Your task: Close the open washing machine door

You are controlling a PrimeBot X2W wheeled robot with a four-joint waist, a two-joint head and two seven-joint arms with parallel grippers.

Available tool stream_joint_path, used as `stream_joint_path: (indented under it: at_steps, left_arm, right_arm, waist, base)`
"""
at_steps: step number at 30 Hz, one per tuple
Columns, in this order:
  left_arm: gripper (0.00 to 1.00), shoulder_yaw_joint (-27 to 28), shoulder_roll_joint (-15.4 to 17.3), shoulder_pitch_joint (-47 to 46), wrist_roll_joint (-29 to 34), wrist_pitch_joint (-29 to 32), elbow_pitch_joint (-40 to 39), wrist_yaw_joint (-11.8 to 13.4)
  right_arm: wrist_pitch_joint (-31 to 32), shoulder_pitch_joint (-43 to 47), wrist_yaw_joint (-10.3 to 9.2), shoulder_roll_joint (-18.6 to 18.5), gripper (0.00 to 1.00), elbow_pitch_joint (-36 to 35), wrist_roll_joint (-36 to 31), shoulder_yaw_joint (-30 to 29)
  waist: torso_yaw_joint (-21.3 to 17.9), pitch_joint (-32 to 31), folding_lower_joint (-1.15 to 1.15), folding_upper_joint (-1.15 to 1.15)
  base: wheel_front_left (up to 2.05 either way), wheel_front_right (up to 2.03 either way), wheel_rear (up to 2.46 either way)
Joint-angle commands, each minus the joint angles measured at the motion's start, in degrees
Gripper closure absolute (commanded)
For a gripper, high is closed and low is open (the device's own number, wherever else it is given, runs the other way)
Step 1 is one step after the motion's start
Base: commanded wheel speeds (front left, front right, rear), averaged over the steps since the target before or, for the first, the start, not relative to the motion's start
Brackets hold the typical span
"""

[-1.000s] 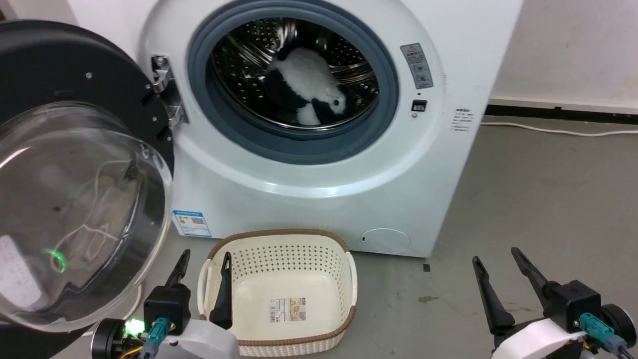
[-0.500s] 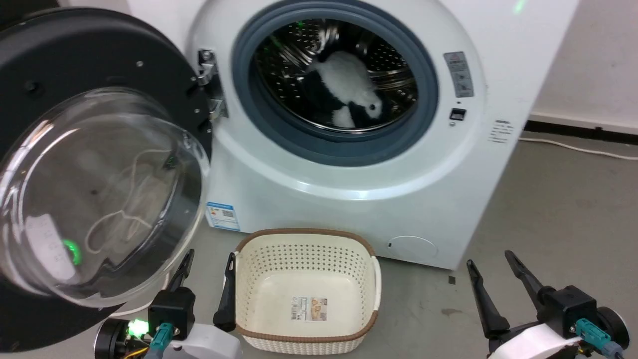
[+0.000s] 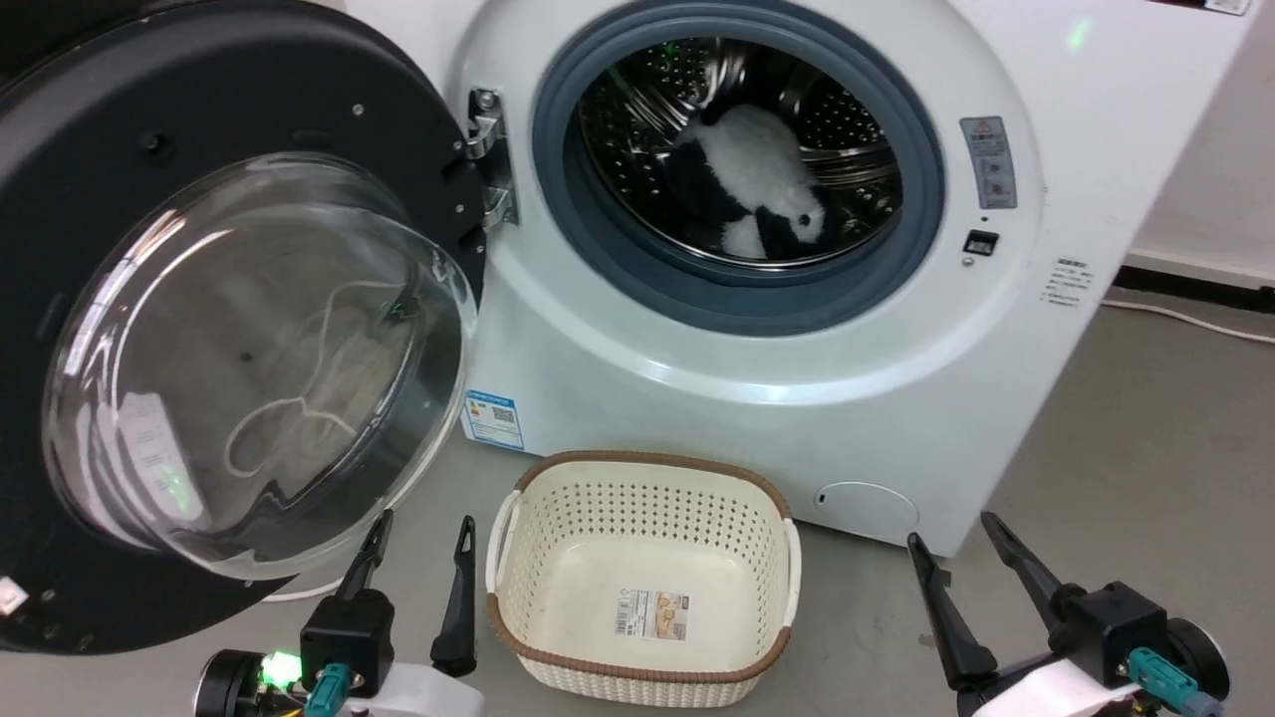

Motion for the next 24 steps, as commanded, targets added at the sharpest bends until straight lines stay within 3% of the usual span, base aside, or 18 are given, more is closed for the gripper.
stream_joint_path:
  at_steps: [1,24]
  left_arm:
    - [0.00,-0.3,0.1,0.5,-0.3,-0.6,-0.1,0.2]
    - [0.00,-2.1,0.6,1.6,-0.2,-3.3,-0.5,1.1]
  right_arm:
    - [-0.5,0.2,0.03,-0.4,0.00,0.3,0.5,0.2]
    - [-3.3,0.0,0.04,-0.2,0.00,1.8,0.9,1.6]
  waist:
    - [0.3,0.0,0.00,0.00]
    - [5.6,-0.3,0.00,0.00]
  base:
    - [0.00,0.00,0.00]
    - [0.00,0.00,0.00]
